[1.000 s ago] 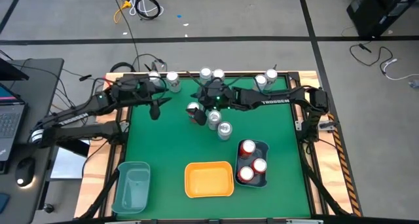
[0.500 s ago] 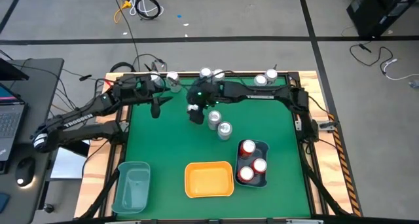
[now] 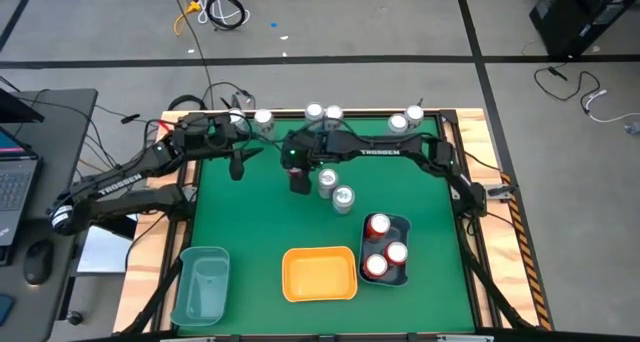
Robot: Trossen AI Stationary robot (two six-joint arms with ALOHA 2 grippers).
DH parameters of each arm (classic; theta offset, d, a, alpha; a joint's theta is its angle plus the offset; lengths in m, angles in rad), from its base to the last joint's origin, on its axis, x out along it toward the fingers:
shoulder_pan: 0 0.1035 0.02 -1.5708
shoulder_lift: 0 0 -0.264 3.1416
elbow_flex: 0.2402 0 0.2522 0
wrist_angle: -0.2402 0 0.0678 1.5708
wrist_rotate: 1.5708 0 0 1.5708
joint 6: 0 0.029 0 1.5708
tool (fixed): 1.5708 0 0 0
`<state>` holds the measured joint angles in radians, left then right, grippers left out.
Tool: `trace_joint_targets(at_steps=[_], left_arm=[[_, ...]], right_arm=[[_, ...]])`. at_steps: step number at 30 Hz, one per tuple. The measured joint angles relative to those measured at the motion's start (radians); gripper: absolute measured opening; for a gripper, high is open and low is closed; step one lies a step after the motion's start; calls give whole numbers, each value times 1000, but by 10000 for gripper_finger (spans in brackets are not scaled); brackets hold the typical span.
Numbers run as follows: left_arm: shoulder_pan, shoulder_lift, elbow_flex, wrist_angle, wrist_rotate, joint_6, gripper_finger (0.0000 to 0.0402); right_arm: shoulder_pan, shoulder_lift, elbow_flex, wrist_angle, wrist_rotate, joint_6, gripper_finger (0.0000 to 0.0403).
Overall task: Sort soda cans
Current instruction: Put the red soda can into the blue bin
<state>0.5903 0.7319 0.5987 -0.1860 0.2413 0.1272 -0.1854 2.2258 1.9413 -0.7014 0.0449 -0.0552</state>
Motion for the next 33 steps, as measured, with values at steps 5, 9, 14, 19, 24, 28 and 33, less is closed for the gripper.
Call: trace_joint_targets(at_steps=[5,9,14,19,24,28,33], left_arm=[[1,0,0,0,0,0,198],[1,0,0,1,-3,0,198],[1,0,0,12,-4,-2,198],[1,0,1,18,-33,-4,198],[1,0,1,52,-34,-7,198],[1,1,1,95,-35,-8,198],[1,2,1,116,-35,-8,198]], right_arm=[[1,33,0,-5,-8,-22,333],[2,30,2,6,-13,-21,291],[2,28,129,-98,-13,-28,292],[11,17,343,-371,-7,-33,292],[46,-128,361,-570,98,29,292],[83,-261,357,-752,219,232,292],[177,-397,337,-873,362,481,292]])
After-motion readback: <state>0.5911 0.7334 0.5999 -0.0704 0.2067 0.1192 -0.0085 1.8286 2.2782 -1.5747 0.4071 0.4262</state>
